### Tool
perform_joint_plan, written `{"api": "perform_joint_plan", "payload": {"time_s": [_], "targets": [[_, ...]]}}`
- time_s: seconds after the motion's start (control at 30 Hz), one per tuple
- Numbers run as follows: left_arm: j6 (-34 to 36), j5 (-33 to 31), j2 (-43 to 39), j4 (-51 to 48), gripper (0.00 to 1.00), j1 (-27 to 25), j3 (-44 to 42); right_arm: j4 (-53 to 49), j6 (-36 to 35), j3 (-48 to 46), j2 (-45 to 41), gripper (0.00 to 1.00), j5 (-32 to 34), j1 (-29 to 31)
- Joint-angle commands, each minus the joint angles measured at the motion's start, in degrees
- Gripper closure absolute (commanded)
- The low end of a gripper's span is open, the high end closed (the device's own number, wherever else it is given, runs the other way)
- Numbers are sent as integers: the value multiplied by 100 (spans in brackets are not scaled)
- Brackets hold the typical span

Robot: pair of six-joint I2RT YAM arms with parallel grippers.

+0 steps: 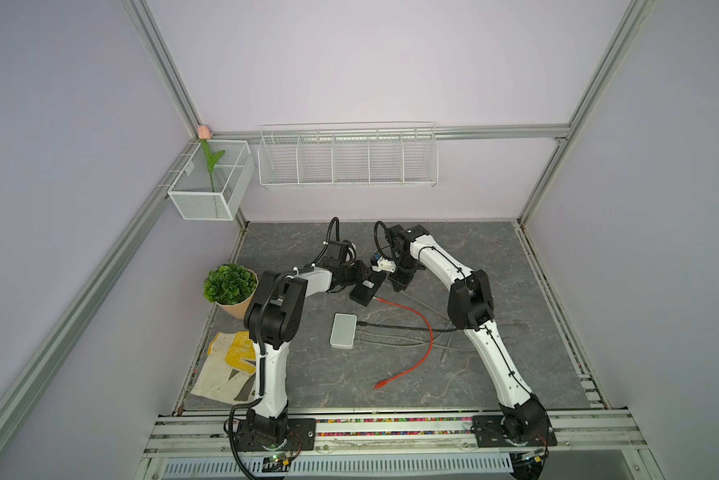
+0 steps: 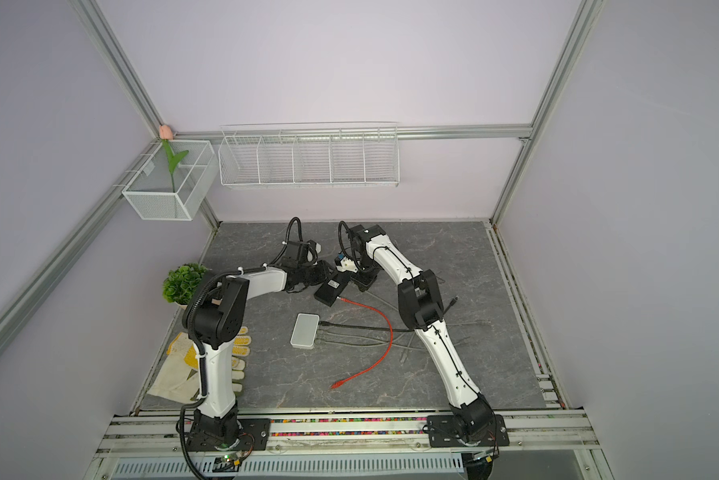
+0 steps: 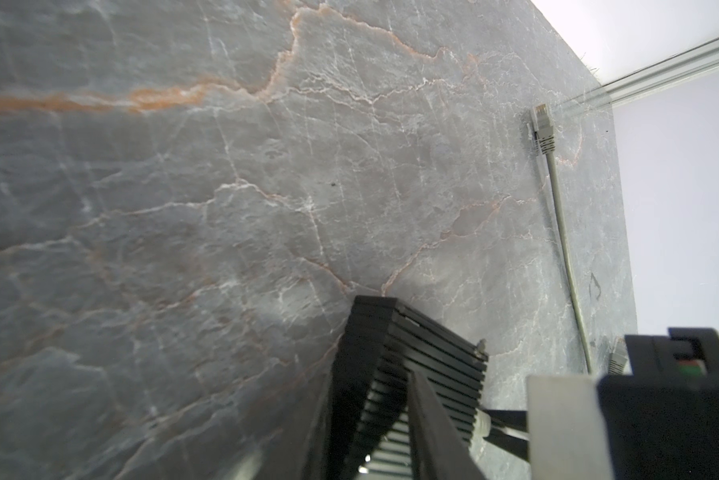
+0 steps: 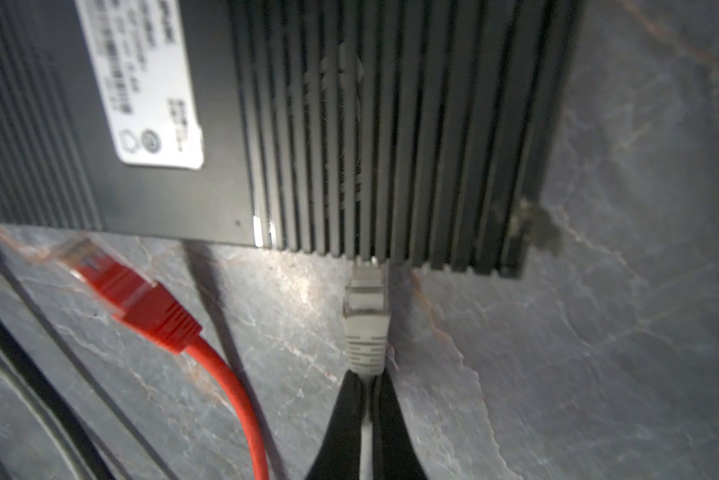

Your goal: Insert the plug into the switch port

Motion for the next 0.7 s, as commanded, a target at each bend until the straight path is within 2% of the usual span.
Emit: {"api": "perform_joint_plan", "payload": {"time_s": [0.0,0.2,0.43,0.67], "targets": [[154,-79,-111,-361,68,-84,-5,162,66,-97,-386,93,80,15],[178,-86,-106,-415,68,-82,45,244,63,-224,-475,93,234,-21],[198,-40,-69,-473,61,-77,239,311,44,-211,-477,93,256,-58],[188,4,73,-545,61,-81,502,357,25,-163,-482,93,217,-60]]}}
